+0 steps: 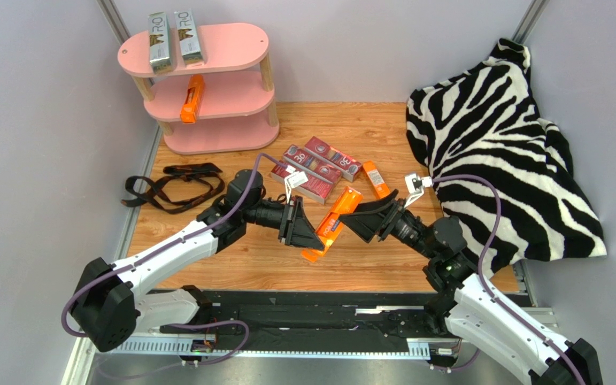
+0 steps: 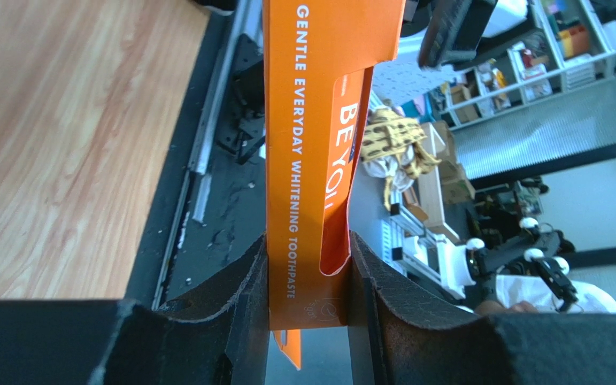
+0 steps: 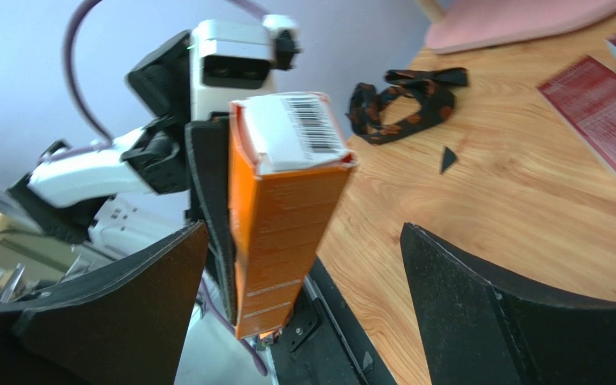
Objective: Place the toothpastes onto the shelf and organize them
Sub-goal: Pick up the toothpaste from the center of the board.
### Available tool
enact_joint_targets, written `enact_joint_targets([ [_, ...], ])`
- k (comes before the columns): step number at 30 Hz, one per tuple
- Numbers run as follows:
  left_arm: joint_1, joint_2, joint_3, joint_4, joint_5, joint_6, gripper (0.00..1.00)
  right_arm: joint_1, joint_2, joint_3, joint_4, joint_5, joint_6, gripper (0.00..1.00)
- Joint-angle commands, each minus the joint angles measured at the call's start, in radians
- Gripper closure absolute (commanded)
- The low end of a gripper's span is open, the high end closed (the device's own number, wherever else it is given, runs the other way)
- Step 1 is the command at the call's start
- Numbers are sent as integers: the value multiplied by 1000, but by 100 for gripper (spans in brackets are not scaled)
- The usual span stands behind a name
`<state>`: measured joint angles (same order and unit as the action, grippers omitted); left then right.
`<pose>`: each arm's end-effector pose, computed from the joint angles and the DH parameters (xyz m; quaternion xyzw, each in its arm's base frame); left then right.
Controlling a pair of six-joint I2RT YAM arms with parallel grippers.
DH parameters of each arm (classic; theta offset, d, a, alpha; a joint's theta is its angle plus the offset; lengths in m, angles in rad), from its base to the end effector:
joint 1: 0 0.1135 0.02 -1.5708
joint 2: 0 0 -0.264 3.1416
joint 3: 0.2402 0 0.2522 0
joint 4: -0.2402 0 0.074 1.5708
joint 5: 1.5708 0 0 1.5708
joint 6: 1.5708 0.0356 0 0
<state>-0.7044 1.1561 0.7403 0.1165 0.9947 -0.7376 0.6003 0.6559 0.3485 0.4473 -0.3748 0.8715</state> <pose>0.1721 -0.1854 0.2835 0.2715 0.7117 -0.6328 0.1386 0.1317 0.1059 0.2725 -0.0522 0.6576 0.5884 0.4677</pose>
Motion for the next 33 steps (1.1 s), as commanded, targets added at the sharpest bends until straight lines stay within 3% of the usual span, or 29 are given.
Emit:
enact_joint_targets([
  [1,3,20,-1,212,104,-74,58,47,11,56,155,-55,-66,6],
  [4,5,33,-7,235,105,-86,58,61,17,52,188,-67,-63,17],
  [5,3,36,-12,245,105,-89,58,68,21,52,191,-67,-63,27],
  [8,3,39,-24,270,90,-92,58,81,27,56,192,-67,-69,42],
  [15,5,59,-44,330,111,-123,58,99,39,61,203,-50,-77,45],
  [17,5,59,-48,331,110,-120,58,99,51,63,209,-59,-77,56],
  [20,3,63,-50,325,105,-114,54,102,59,63,217,-62,-69,64],
  [23,3,60,-42,287,88,-85,41,102,56,57,218,-53,-68,67],
  [24,3,54,-38,263,81,-66,34,102,51,56,218,-49,-68,67],
  [27,5,33,-9,148,32,10,28,104,48,64,206,-44,-74,69],
  [33,13,-13,114,-162,-145,171,24,105,15,66,137,22,-86,69],
])
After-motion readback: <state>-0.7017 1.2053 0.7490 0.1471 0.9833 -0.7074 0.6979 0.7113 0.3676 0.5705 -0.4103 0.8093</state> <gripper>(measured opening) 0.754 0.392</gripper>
